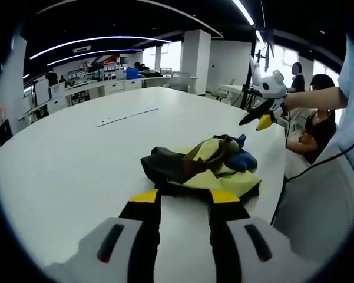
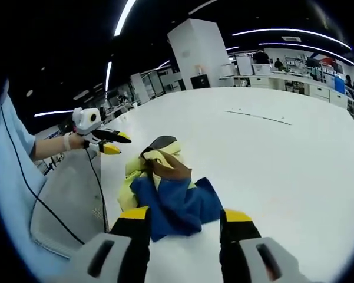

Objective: Fold the garment on the visible template until the final outline fits inside the template.

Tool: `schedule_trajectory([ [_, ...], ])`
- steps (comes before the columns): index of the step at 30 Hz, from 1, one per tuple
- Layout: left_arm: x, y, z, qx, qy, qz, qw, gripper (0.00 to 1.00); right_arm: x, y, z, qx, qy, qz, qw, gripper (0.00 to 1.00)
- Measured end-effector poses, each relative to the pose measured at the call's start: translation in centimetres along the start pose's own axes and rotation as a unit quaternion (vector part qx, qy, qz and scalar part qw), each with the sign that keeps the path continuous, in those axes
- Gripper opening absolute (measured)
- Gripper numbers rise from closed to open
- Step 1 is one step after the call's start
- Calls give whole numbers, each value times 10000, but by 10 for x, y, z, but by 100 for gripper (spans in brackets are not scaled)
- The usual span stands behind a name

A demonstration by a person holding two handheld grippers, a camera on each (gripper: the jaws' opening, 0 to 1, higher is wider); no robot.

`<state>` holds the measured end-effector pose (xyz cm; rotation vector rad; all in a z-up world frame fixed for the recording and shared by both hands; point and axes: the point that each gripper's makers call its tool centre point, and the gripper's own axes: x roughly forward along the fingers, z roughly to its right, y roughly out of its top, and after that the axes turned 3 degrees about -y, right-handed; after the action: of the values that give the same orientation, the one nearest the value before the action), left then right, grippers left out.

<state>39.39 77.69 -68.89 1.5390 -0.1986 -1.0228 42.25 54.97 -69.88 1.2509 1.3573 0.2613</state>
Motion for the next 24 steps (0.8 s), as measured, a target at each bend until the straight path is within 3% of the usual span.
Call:
schedule_trajectory([
  [3, 10, 0, -2, 10, -75, -60, 10000, 28, 9, 5, 1, -48, 36, -16, 10000, 40],
  [10, 29, 3, -5, 107, -221, -185, 9995, 18, 21, 11, 9, 57, 157, -105, 9998, 19],
  [16, 41, -1, -7, 219, -344, -363, 9985, 14, 27, 6, 4, 93, 306, -286, 9991, 10],
  [20, 46, -5, -4, 89, -471, -417, 9980, 12, 29, 1, 1, 152, 421, -394, 9982, 3],
  [24, 49, -6, -2, 122, -530, -449, 9975, 11, 33, -5, 1, 220, 473, -467, 9975, 3],
])
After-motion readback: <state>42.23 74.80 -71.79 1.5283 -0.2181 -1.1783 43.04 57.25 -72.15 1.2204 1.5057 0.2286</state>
